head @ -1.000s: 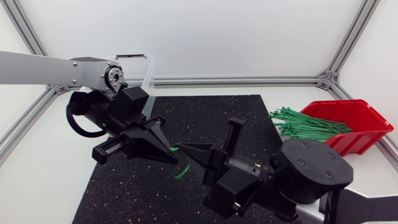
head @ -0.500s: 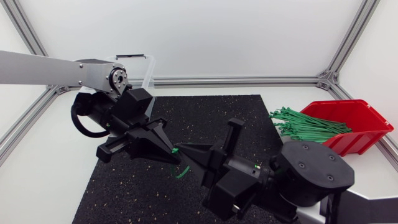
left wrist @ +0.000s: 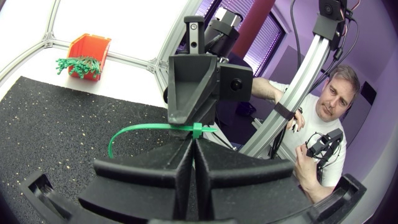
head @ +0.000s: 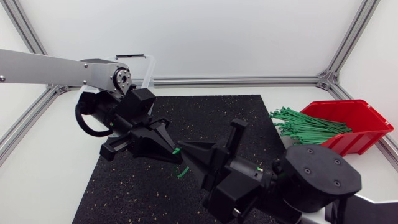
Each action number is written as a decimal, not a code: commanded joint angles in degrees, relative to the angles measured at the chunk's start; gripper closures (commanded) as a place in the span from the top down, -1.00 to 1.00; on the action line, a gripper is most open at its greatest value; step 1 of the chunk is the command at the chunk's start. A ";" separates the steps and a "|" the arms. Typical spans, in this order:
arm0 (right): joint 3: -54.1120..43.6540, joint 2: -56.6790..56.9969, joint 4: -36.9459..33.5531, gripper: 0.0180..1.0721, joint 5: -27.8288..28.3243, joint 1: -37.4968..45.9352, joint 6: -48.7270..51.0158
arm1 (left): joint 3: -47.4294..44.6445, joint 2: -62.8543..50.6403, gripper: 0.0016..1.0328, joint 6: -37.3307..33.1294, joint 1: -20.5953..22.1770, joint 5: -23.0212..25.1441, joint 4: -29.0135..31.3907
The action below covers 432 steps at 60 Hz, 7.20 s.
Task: Take a green cable tie from the red box, thread the tail through the head to close it, then place it in the transparent bin on the left.
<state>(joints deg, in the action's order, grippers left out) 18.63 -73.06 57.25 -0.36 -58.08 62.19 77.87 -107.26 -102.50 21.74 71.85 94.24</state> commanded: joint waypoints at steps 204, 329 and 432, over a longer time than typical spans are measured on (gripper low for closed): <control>10.46 2.04 -9.88 -0.89 -15.02 -10.56 0.03 | 4.31 -1.11 -0.94 12.23 -3.02 1.97 -9.51; 4.57 11.45 -8.12 0.91 -11.07 4.12 -3.31 | -24.69 47.76 -0.94 62.86 2.70 -22.55 -76.66; 13.01 6.88 -8.12 0.91 -21.70 18.27 -16.23 | 6.42 12.17 0.87 86.33 -13.12 -70.27 -73.67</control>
<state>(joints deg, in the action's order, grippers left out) 31.07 -67.44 49.43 -21.32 -40.53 47.51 82.28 -93.82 -17.56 8.10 2.57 19.92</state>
